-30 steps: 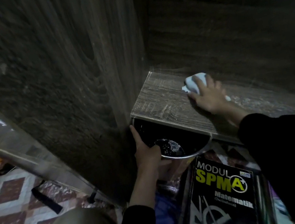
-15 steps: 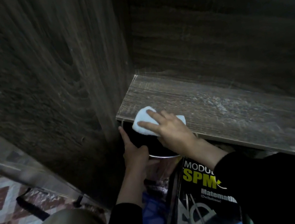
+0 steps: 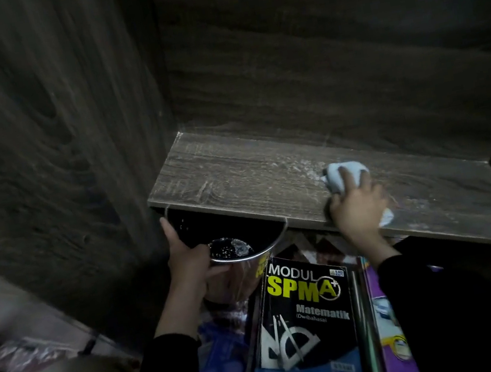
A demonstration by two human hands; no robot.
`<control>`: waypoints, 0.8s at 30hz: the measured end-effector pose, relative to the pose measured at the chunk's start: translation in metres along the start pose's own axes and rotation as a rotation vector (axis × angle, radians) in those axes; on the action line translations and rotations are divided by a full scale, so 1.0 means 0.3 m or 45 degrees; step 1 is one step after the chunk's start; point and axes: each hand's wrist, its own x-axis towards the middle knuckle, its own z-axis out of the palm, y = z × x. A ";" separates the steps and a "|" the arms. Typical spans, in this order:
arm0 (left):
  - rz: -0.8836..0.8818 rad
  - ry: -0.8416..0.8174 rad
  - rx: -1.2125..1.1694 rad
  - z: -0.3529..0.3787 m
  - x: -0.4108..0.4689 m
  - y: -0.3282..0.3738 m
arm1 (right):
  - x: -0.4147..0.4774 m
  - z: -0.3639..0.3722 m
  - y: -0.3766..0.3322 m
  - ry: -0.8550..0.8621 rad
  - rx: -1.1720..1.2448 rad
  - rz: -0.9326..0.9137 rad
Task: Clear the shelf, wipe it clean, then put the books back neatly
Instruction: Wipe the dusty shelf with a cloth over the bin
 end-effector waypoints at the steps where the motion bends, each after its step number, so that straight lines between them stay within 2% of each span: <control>1: 0.005 -0.009 0.012 0.002 -0.001 -0.002 | -0.023 0.012 -0.061 -0.035 -0.033 -0.017; 6: 0.005 0.008 0.039 -0.003 -0.002 -0.004 | -0.168 0.092 -0.379 -0.239 -0.123 -0.443; 10: 0.066 0.025 0.124 -0.017 0.038 -0.035 | -0.247 0.110 -0.492 -0.292 -0.109 -0.680; 12: 0.069 0.022 0.112 -0.018 0.063 -0.053 | -0.236 0.103 -0.485 -0.307 -0.035 -0.770; 14: 0.109 0.012 0.096 -0.017 0.070 -0.052 | -0.220 0.080 -0.459 -0.365 0.254 -0.874; 16: 0.119 0.002 0.080 -0.001 0.040 -0.025 | -0.191 0.036 -0.406 -0.445 0.735 -0.819; 18: 0.081 0.017 0.030 0.019 0.031 -0.018 | -0.142 -0.009 -0.313 -0.321 0.930 -0.678; 21: 0.037 0.012 -0.029 0.029 0.043 -0.023 | -0.035 -0.066 -0.099 0.030 0.843 -0.504; 24: 0.026 0.017 -0.038 0.033 0.043 -0.020 | 0.080 -0.138 0.202 0.238 0.524 -0.195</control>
